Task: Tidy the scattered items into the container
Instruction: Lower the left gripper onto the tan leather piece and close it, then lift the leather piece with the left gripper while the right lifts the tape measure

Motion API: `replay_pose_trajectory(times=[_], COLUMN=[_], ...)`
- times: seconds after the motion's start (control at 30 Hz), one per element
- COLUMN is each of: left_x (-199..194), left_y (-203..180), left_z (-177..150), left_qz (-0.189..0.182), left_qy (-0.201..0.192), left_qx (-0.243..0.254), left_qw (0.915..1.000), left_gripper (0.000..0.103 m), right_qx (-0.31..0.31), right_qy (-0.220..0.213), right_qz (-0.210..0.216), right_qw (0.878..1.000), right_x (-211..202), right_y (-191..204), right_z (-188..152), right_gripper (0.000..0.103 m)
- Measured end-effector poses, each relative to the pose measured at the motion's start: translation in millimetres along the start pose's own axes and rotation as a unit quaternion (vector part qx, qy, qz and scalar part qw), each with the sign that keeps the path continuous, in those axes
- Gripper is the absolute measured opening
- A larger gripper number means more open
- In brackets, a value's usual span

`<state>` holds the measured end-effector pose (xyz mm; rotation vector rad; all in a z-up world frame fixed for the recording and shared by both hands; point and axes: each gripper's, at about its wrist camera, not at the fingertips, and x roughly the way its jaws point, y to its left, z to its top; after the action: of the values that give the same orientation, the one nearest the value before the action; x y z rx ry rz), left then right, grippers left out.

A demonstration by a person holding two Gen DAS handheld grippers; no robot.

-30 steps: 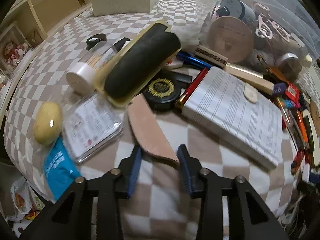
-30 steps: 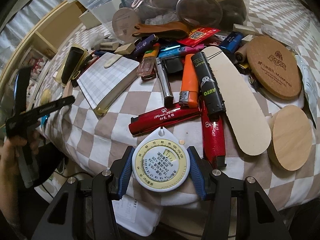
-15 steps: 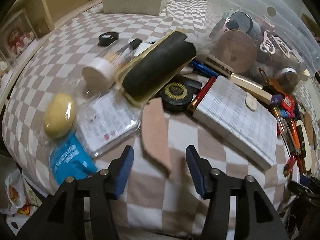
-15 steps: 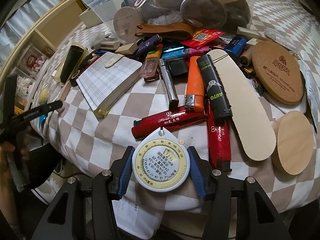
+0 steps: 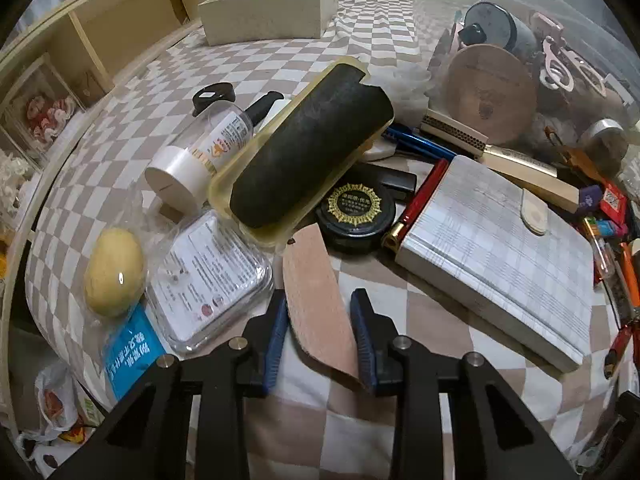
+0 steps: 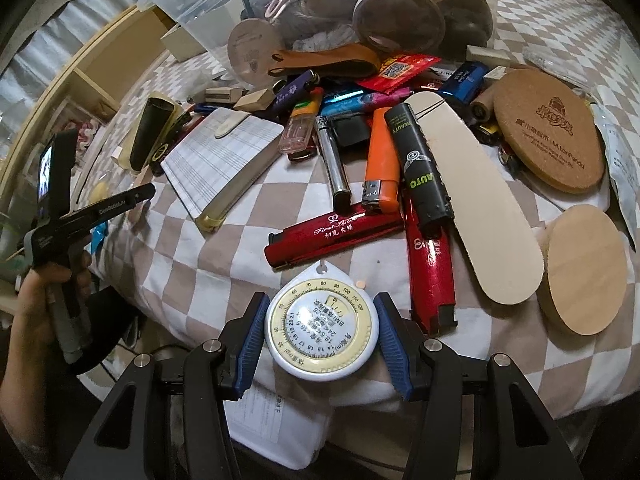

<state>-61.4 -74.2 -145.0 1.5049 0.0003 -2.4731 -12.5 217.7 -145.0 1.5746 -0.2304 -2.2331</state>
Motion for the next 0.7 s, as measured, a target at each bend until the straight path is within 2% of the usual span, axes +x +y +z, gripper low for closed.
replay_pose_trajectory(times=[0.17, 0.43, 0.6, 0.7], left_x=[-8.6, -23.5, -32.3, -33.2], left_y=[-5.1, -17.6, -25.6, -29.3], left_z=[-12.4, -32.8, -44.4, -45.2], left_qz=[-0.016, -0.045, -0.059, -0.053], left_qy=[0.001, 0.008, 0.011, 0.009], left_qx=[0.024, 0.065, 0.09, 0.093], left_qw=[0.9996, 0.9968, 0.9941, 0.9942], left_gripper=[0.028, 0.027, 0.027, 0.027], right_qx=[-0.013, -0.062, -0.057, -0.057], right_qy=[0.0, 0.006, -0.004, -0.009], right_qz=[-0.011, -0.045, -0.045, -0.042], right_qw=[1.0, 0.997, 0.997, 0.997], right_x=[1.7, 6.7, 8.5, 10.6], right_y=[5.4, 17.0, 16.5, 19.6], right_z=[-0.9, -2.8, 4.8, 12.7], right_gripper=[0.056, 0.055, 0.054, 0.054])
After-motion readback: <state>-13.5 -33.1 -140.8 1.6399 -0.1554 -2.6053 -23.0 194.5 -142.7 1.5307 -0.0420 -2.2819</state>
